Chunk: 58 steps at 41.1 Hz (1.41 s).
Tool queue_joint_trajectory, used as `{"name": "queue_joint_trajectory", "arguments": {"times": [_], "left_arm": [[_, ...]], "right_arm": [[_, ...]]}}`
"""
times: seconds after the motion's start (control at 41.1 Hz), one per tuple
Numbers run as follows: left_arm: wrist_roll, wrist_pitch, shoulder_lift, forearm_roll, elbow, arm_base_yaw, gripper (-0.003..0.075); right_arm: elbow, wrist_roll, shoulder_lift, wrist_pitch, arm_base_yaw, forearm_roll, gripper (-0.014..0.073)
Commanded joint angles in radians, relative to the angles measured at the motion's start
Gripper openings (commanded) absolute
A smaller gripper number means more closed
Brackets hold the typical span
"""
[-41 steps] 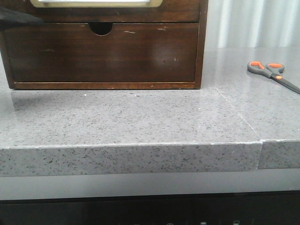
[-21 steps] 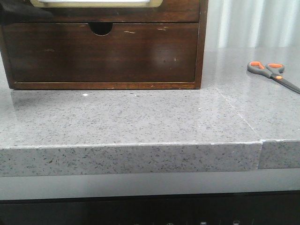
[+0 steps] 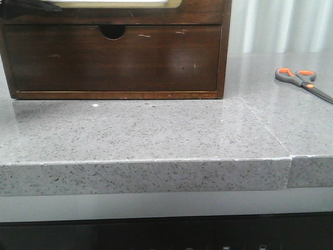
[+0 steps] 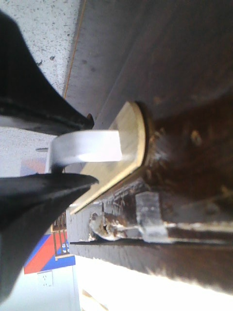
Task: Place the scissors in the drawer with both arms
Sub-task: 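Pull the drawer open toward the robot with the left gripper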
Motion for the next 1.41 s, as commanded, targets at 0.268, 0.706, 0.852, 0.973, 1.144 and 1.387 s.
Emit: {"name": "queue_joint_trajectory", "arguments": {"times": [0.268, 0.706, 0.852, 0.973, 1.144, 1.387], "left_arm": [[0.067, 0.151, -0.299, -0.071, 0.225, -0.006, 0.0112], [0.052, 0.093, -0.667, -0.055, 0.457, -0.006, 0.0155], [0.052, 0.093, -0.658, -0.055, 0.457, -0.006, 0.0251], [0.052, 0.091, -0.658, -0.055, 0.457, -0.006, 0.0376], [0.052, 0.091, -0.658, -0.036, 0.457, -0.006, 0.0487], [0.052, 0.061, -0.662, 0.125, 0.457, -0.006, 0.0487]], "right_arm": [[-0.027, -0.009, -0.002, -0.062, -0.005, -0.017, 0.0460], [-0.027, -0.009, -0.002, -0.062, -0.005, -0.017, 0.0460], [-0.027, -0.009, -0.002, -0.062, -0.005, -0.017, 0.0460], [-0.027, -0.009, -0.002, -0.062, -0.005, -0.017, 0.0460], [-0.027, -0.009, -0.002, -0.062, -0.005, -0.017, 0.0460], [-0.027, -0.009, -0.002, -0.062, -0.005, -0.017, 0.0460]]}}
